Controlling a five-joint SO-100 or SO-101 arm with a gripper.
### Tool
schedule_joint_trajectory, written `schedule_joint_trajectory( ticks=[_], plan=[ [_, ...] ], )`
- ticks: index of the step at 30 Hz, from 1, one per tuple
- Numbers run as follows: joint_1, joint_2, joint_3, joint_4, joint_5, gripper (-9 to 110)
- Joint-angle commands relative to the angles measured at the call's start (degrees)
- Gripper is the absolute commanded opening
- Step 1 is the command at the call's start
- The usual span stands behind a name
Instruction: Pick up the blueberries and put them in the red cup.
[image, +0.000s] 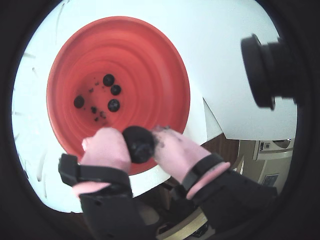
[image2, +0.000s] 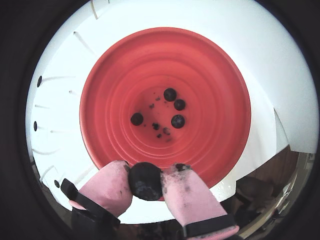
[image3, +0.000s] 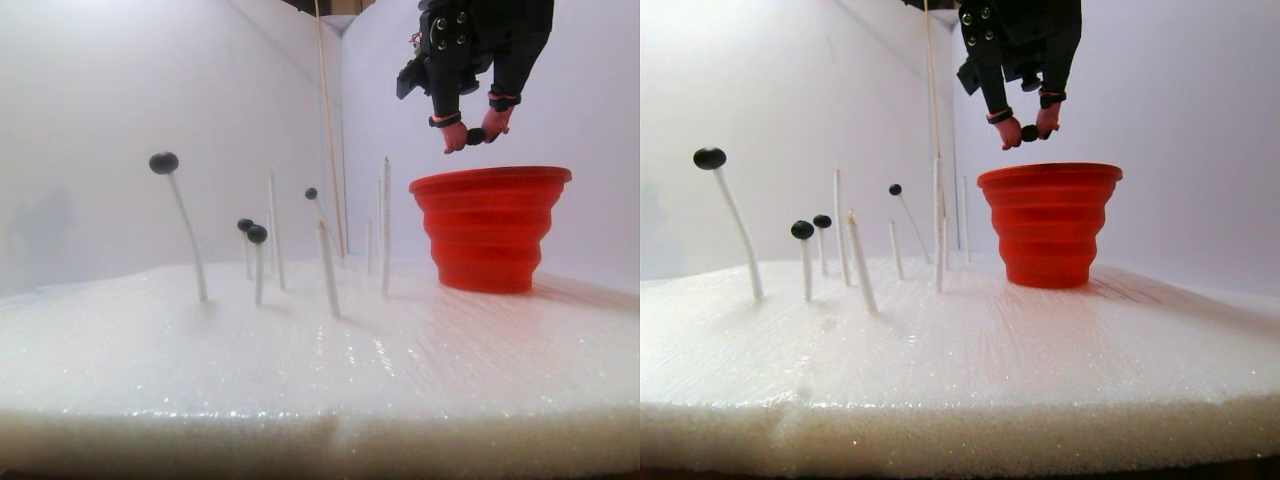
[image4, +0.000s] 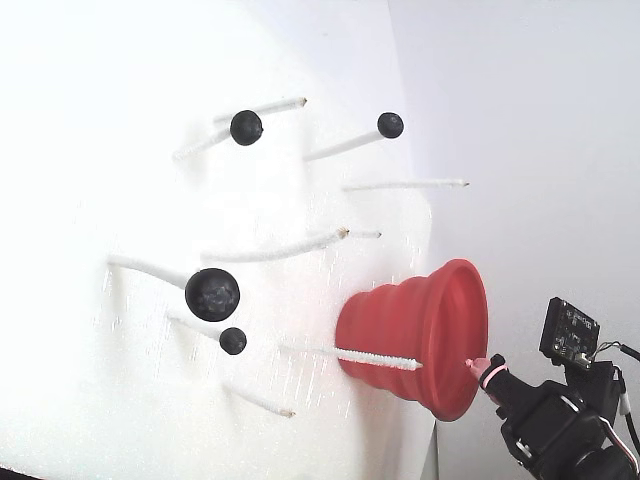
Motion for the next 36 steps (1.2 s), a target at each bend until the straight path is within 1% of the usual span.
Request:
schedule_joint_trajectory(
  ticks=[1,3,7,9,36],
  plan=[
    [1.1,-0.1,-6.8,-1.9,-0.5,11],
    [1.3,-0.6,-7.0,-2.5,-0.5,12],
    [1.3,-0.7,-7.0,-2.9,-0.3,19],
    [1.0,0.2,-6.6,-2.9,-0.2,20],
    [-8.8,17.5,-1.0,14.9,2.0,16]
  ],
)
